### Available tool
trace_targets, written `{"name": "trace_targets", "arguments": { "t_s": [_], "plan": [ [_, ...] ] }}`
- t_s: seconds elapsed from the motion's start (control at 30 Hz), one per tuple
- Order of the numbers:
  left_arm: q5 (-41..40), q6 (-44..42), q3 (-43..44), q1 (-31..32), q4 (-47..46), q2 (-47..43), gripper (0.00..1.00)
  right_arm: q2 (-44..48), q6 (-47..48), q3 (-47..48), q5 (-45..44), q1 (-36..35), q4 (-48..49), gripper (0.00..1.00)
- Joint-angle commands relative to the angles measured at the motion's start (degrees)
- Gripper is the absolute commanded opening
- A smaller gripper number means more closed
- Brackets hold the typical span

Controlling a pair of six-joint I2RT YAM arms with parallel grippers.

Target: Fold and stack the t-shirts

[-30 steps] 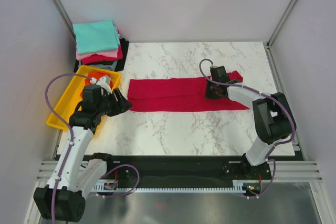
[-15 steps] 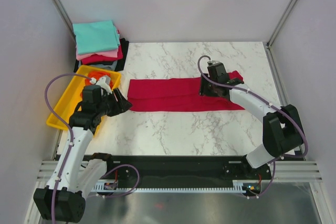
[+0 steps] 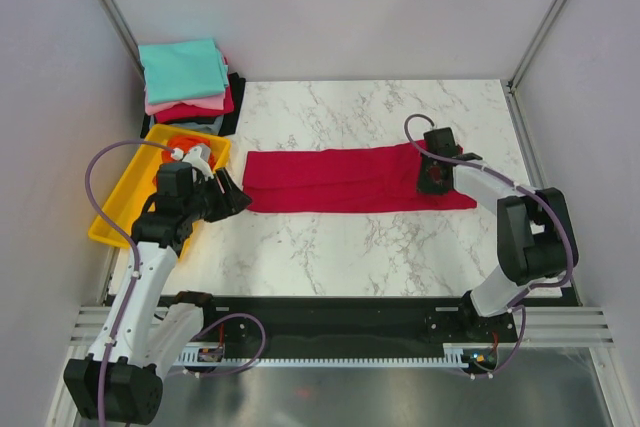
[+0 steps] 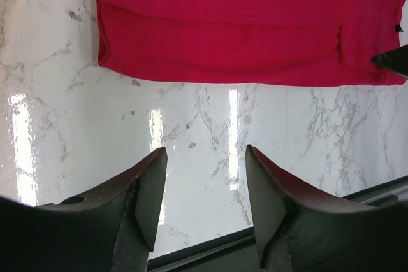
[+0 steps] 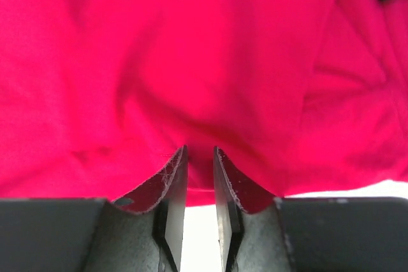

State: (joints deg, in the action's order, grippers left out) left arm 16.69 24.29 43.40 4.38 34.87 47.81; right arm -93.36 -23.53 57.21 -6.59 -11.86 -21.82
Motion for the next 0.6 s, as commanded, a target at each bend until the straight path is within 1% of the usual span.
{"name": "trace_targets", "arguments": {
  "t_s": [0.0, 0.07, 0.1, 0.13, 0.17, 0.27, 0.33, 0.4, 0.47, 0.5, 0.53, 0.57],
  "plan": [
    [1.8, -2.1, -0.3, 0.2, -0.9, -0.5, 0.60, 1.2, 0.9, -3.1, -2.9, 1.1, -0.3, 0.29],
    [1.8, -2.1, -0.3, 0.2, -0.9, -0.5, 0.60, 1.6, 1.0, -4.5, -3.9, 2.5, -1.6, 0.23],
    [1.8, -2.1, -0.3, 0.2, -0.9, -0.5, 0.60, 2.2, 0.5, -4.8, -5.6, 3.7, -2.1, 0.18],
    [1.8, -2.1, -0.4, 0.2, -0.9, -0.6, 0.60, 2.6, 0.0, -5.1, -6.3, 4.3, -2.9, 0.12],
    [1.9, -2.1, -0.3, 0.2, -1.0, -0.6, 0.60, 2.8, -1.9, -5.4, -8.4, 4.9, -3.2, 0.00],
    [2.0, -2.1, -0.4, 0.2, -1.0, -0.5, 0.60, 4.8, -3.3, -4.9, -9.1, 6.7, -3.8, 0.00],
    [2.2, -2.2, -0.3, 0.2, -1.0, -0.4, 0.60, 6.7, -3.5, -3.3, -7.4, 6.8, -3.5, 0.00],
    [2.2, -2.2, -0.3, 0.2, -1.1, -0.3, 0.60, 8.2, -3.6, -1.9, -5.5, 6.8, -3.2, 0.08],
    [2.2, -2.2, -0.3, 0.2, -1.1, -0.3, 0.60, 8.5, -4.1, 0.5, -3.8, 6.8, -3.3, 0.20],
    [2.1, -2.2, -0.3, 0.2, -1.1, -0.4, 0.60, 8.2, -4.6, 1.9, -3.2, 6.8, -3.4, 0.30],
    [2.1, -2.2, -0.4, 0.2, -1.1, -0.3, 0.60, 7.9, -4.8, 2.6, -3.0, 6.8, -3.4, 0.33],
    [1.9, -2.0, -0.4, 0.2, -1.2, -0.3, 0.60, 7.1, -4.8, 3.3, -3.0, 6.8, -3.4, 0.33]
  ]
}}
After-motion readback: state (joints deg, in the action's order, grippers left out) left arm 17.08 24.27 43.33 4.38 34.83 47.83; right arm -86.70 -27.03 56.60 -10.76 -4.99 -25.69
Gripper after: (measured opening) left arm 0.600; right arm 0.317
